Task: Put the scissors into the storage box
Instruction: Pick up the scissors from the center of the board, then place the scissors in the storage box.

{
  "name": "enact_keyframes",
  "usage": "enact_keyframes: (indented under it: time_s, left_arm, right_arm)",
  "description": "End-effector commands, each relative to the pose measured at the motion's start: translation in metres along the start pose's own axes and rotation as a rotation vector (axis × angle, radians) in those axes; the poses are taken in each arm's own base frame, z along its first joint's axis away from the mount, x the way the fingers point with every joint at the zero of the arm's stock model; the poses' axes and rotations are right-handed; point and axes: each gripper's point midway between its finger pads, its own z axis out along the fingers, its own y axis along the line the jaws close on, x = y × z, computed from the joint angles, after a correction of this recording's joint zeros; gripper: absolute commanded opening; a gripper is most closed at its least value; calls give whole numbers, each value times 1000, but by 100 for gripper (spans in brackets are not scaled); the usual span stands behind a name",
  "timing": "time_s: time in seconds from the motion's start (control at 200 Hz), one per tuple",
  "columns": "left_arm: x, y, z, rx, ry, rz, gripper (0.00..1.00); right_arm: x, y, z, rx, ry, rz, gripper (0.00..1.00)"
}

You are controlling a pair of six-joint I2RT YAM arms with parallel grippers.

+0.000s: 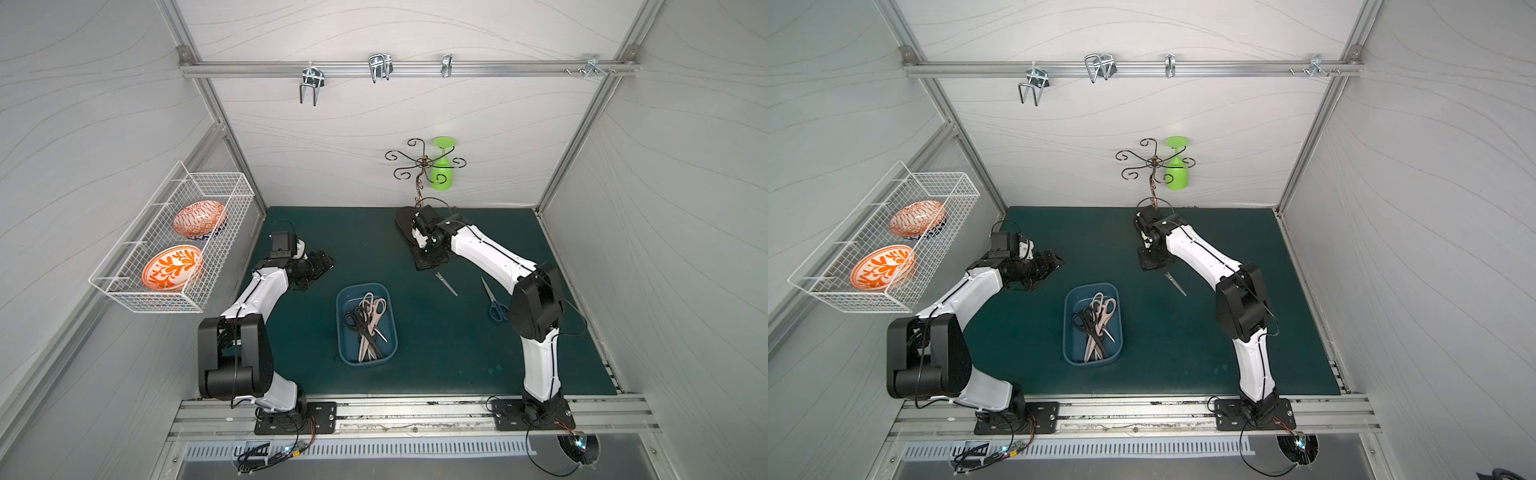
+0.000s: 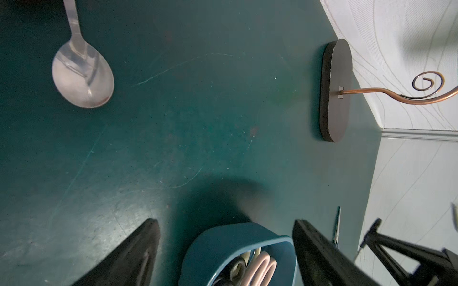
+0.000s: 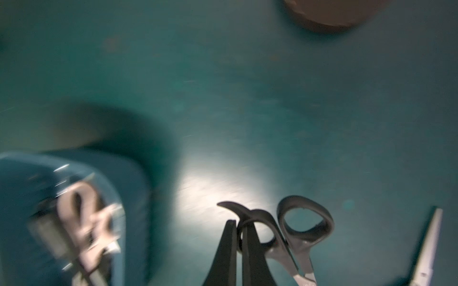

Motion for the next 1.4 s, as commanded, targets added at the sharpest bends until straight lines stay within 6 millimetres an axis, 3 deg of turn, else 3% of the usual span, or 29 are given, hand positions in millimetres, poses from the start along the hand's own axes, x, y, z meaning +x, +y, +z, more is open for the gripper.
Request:
enact_keyframes:
  time_s: [0.0, 0.13, 0.365, 0.62, 1.025, 1.245, 1.395]
  left_arm:
    - [-11, -5, -8, -14, -41, 24, 89]
    - [-16, 4, -10, -37, -48, -8, 89]
    - [-32, 20, -21, -34, -93, -83, 89]
    - [-37, 23, -26, -30, -114, -98, 89]
    - [-36, 22, -28, -26, -118, -97, 89]
    - [-35, 21, -27, -22, -116, -100, 89]
    - [-35, 21, -26, -20, -114, -99, 89]
  right_arm:
    - [9, 40, -26, -47, -6, -8, 0]
    - [11, 91, -37, -123, -50, -46, 0]
    - [22, 156, -39, -272, -77, -51, 0]
    - [36, 203, -29, -385, -76, 6, 0]
    - [63, 181, 31, -345, 11, 258, 0]
    - [69, 178, 45, -328, 27, 281, 0]
    - [68, 181, 48, -332, 36, 272, 21]
